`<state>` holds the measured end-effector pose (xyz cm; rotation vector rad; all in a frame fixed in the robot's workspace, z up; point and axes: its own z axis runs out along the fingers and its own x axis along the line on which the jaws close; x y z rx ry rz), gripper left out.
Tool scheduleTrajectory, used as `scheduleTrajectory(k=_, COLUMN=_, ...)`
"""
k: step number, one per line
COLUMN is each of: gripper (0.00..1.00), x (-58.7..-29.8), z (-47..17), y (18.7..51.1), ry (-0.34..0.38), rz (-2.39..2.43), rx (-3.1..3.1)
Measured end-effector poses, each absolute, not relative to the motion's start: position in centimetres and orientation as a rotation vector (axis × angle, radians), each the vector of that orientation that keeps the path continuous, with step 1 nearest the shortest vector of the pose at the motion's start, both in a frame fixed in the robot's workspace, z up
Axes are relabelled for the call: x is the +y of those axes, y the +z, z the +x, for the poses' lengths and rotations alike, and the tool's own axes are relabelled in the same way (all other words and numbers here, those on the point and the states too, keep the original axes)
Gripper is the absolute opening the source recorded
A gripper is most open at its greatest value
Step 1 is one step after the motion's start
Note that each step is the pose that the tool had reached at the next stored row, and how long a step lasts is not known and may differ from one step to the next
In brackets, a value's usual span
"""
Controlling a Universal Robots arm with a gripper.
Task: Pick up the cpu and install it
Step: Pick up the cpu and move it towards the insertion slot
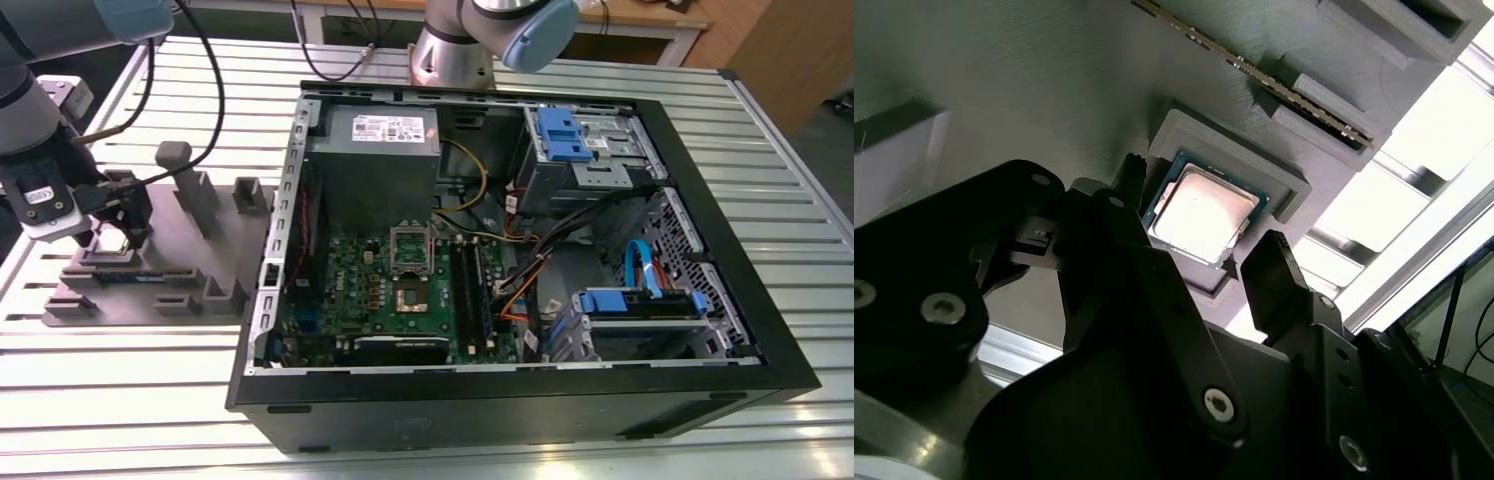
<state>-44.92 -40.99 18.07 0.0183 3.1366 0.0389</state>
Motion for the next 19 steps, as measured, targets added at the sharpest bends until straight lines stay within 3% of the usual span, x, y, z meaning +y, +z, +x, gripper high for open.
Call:
scheduleTrajectory(k=13, gripper=0.65, x=-40.99, z=-45.04, y=18.07, ry=0.039, rz=0.018, rx=3.135)
scheduleTrajectory(k=15, gripper=0.64, x=-41.0, z=-45.04, y=18.07, ry=0.039, rz=0.018, rx=3.135)
scheduleTrajectory(k=16, gripper=0.56, x=-40.99, z=-45.04, y=18.07, ry=0.039, rz=0.018, rx=3.135)
scheduleTrajectory(k=19, gripper=0.56, x=-40.99, z=-45.04, y=18.07, ry=0.039, rz=0.018, rx=3.135)
